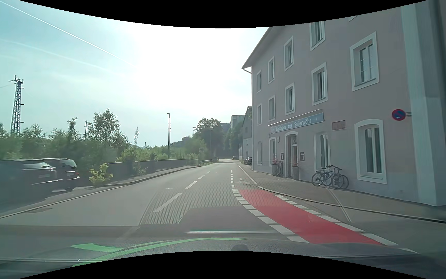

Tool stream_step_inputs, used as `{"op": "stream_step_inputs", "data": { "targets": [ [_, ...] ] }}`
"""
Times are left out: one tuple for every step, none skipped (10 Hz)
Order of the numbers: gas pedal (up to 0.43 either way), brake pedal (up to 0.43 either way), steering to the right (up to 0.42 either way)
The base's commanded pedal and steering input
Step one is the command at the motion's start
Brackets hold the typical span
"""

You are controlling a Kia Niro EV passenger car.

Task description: Follow the waypoints while adhering to traffic rules and regulations

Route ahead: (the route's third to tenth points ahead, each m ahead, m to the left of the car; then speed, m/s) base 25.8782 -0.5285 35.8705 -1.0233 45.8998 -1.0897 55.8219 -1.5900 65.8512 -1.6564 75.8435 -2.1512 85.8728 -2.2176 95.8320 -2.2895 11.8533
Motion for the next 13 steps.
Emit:
{"op": "stream_step_inputs", "data": {
  "targets": [
    [0.059,0.000,0.006],
    [0.059,0.000,0.007],
    [0.059,0.000,0.008],
    [0.059,0.000,0.009],
    [0.059,0.000,0.009],
    [0.059,0.000,0.009],
    [0.059,0.000,0.009],
    [0.059,0.000,0.009],
    [0.059,0.000,0.008],
    [0.059,0.000,0.007],
    [0.067,0.000,0.007],
    [0.067,0.000,0.007],
    [0.067,0.000,0.006]
  ]
}}
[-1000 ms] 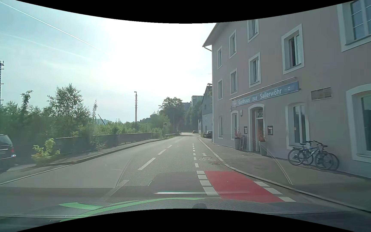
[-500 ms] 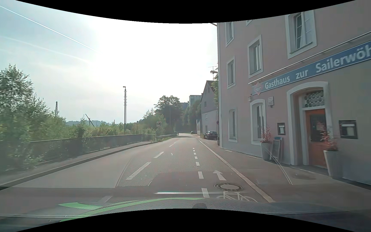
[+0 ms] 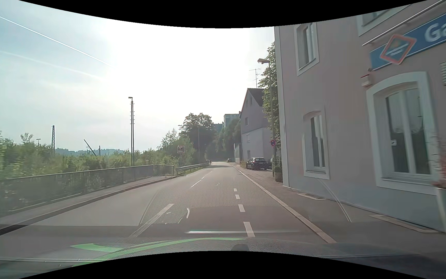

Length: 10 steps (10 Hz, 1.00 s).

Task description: Follow the waypoints while adhering to traffic rules and regulations

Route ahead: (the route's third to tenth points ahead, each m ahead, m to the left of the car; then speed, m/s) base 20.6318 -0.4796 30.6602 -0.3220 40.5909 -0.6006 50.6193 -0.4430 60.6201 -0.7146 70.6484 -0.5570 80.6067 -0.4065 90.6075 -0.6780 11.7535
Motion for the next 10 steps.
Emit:
{"op": "stream_step_inputs", "data": {
  "targets": [
    [0.067,0.000,0.006],
    [0.067,0.000,0.006],
    [0.067,0.000,0.006],
    [0.067,0.000,0.006],
    [0.067,0.000,0.006],
    [0.067,0.000,0.005],
    [0.067,0.000,0.004],
    [0.067,0.000,0.004],
    [0.079,0.000,0.003],
    [0.079,0.000,0.001]
  ]
}}
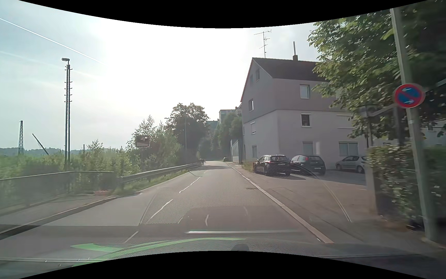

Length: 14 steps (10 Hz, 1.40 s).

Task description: Follow the waypoints while adhering to traffic rules and regulations

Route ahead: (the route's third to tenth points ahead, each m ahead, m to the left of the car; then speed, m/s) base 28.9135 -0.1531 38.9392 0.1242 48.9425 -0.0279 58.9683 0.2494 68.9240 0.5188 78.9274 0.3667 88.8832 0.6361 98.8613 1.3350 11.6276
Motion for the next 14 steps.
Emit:
{"op": "stream_step_inputs", "data": {
  "targets": [
    [0.079,0.000,0.000],
    [0.079,0.000,-0.001],
    [0.079,0.000,-0.002],
    [0.079,0.000,-0.002],
    [0.079,0.000,-0.002],
    [0.079,0.000,-0.002],
    [0.079,0.000,-0.002],
    [0.079,0.000,-0.002],
    [0.079,0.000,-0.002],
    [0.079,0.000,-0.003],
    [0.079,0.000,-0.004],
    [0.079,0.000,-0.006],
    [0.079,0.000,-0.006],
    [0.079,0.000,-0.006]
  ]
}}
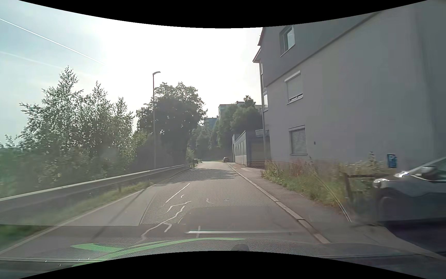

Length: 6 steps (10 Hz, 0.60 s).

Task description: Follow the waypoints while adhering to traffic rules and regulations

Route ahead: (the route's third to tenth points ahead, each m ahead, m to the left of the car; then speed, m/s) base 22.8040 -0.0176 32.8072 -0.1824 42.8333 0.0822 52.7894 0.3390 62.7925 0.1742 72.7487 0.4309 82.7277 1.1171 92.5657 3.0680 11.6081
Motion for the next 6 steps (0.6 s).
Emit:
{"op": "stream_step_inputs", "data": {
  "targets": [
    [0.079,0.000,-0.005],
    [0.079,0.000,-0.004],
    [0.079,0.000,-0.003],
    [0.079,0.000,-0.003],
    [0.079,0.000,-0.003],
    [0.079,0.000,-0.003]
  ]
}}
